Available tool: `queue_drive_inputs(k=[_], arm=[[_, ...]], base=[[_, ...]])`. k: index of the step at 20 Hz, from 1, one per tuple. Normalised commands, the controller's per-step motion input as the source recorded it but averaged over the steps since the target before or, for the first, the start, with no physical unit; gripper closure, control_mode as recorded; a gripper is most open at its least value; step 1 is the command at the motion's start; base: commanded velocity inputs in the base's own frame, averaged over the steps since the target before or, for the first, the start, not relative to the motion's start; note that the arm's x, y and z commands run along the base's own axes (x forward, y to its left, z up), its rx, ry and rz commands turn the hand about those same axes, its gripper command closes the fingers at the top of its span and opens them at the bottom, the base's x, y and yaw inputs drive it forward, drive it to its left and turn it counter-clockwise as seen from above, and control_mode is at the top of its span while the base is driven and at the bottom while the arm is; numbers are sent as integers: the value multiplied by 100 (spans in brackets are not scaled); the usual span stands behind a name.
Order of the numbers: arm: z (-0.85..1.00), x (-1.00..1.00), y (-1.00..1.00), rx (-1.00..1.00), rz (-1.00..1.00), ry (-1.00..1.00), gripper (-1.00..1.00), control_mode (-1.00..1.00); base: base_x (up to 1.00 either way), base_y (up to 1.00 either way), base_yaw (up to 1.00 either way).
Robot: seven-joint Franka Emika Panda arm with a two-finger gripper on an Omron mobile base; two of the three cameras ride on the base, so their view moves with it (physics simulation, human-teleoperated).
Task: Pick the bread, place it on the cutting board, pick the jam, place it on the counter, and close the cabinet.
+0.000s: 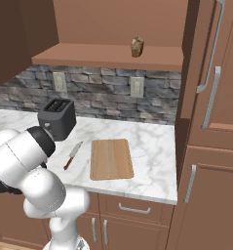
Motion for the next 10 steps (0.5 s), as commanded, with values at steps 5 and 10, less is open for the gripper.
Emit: queue_drive_inputs(k=[5, 10], arm=[[0, 0, 0, 0, 0, 0, -100, -100], [0, 0, 0, 0, 0, 0, -100, -100]], base=[[0, 0, 0], [0, 0, 0]])
